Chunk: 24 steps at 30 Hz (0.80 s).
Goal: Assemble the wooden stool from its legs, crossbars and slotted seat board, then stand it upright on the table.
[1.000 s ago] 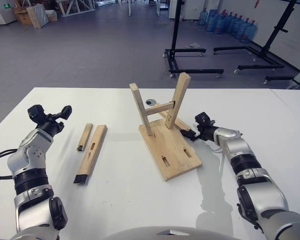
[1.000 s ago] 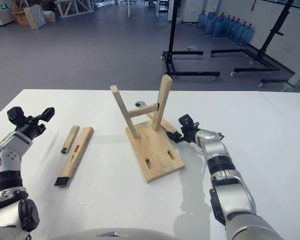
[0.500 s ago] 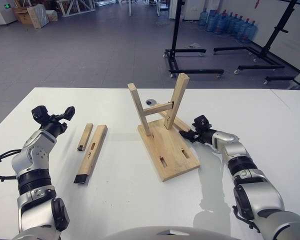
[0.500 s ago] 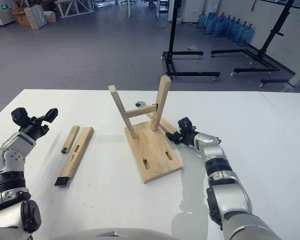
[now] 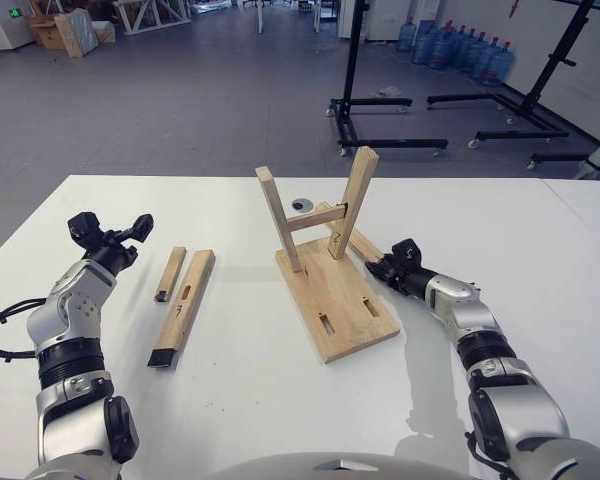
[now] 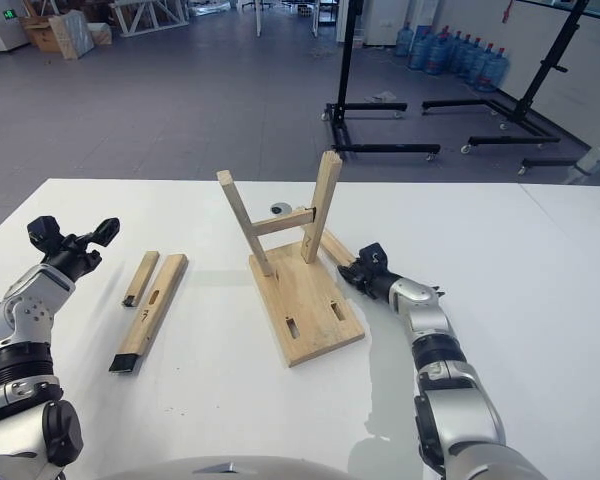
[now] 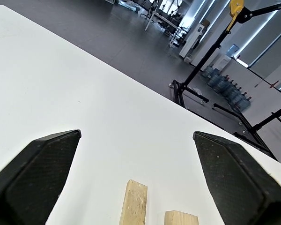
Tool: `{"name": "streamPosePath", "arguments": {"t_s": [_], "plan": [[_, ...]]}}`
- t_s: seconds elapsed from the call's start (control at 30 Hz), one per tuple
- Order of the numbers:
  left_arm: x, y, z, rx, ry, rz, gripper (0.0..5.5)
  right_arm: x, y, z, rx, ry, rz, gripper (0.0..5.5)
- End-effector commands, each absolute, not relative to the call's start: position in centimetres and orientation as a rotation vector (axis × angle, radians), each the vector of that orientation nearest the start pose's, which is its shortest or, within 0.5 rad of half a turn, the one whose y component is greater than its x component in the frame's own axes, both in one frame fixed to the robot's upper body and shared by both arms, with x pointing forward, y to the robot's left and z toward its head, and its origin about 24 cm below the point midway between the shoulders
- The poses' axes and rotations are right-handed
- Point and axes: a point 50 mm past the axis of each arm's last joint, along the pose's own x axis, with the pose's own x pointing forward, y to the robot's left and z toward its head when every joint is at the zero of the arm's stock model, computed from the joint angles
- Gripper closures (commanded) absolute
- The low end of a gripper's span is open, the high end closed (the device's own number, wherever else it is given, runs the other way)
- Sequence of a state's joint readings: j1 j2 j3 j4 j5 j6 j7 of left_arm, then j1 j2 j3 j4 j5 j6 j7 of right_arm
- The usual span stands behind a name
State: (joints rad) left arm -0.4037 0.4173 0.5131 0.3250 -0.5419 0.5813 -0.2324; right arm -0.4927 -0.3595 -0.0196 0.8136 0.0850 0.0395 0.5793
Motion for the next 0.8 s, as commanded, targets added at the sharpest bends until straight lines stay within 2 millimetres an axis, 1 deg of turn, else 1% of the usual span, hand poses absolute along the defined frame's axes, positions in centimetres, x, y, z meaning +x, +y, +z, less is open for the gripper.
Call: {"name": "streamPosePath", "arguments": {"t_s": [0.03, 0.1, 0.17, 0.2, 0.23, 0.3, 0.37, 0.43, 0.53, 0.63, 0.73, 0.77, 0.8], "plan": [[30.8, 30.2, 9.4, -0.432, 0.194, 0.092, 1.09, 31.4, -23.9, 0.9, -0.344, 0.397, 0.307, 3.48], [30.8, 30.1, 9.4, -0.430, 0.192, 0.091, 1.09, 31.4, -24.4, 1.8, -0.513, 0.336, 0.258, 3.48], [30.9, 30.0, 9.4, -0.430, 0.191, 0.089, 1.09, 30.9, -24.5, 2.6, -0.770, 0.271, 0.243, 3.48], [30.8, 30.0, 9.3, -0.430, 0.190, 0.092, 1.09, 30.8, -24.4, 2.8, -0.858, 0.247, 0.246, 3.48], [30.9, 30.0, 9.3, -0.431, 0.190, 0.091, 1.09, 30.6, -24.5, 3.0, -1.014, 0.234, 0.243, 3.48], [30.8, 30.1, 9.3, -0.432, 0.188, 0.095, 1.09, 30.2, -24.5, 3.2, -1.269, 0.199, 0.249, 3.48], [30.8, 30.1, 9.3, -0.431, 0.185, 0.098, 1.09, 29.8, -24.2, 3.2, -1.463, 0.166, 0.264, 3.48], [30.9, 30.0, 9.4, -0.431, 0.184, 0.095, 1.09, 29.2, -24.0, 2.4, -1.618, 0.153, 0.270, 3.48], [31.1, 29.8, 9.4, -0.431, 0.183, 0.089, 1.09, 28.0, -23.5, 0.3, -1.763, 0.160, 0.289, 3.48], [31.2, 29.6, 9.4, -0.430, 0.182, 0.084, 1.09, 26.4, -23.4, -2.2, -1.814, 0.183, 0.334, 3.48], [31.2, 29.5, 9.4, -0.426, 0.184, 0.080, 1.09, 25.3, -23.5, -3.4, -1.826, 0.171, 0.351, 3.48], [31.2, 29.5, 9.4, -0.425, 0.184, 0.079, 1.09, 25.1, -23.5, -3.6, -1.833, 0.160, 0.351, 3.11], [31.2, 29.5, 9.4, -0.424, 0.185, 0.078, 1.09, 25.0, -23.5, -3.6, -1.841, 0.137, 0.349, 2.85]]}}
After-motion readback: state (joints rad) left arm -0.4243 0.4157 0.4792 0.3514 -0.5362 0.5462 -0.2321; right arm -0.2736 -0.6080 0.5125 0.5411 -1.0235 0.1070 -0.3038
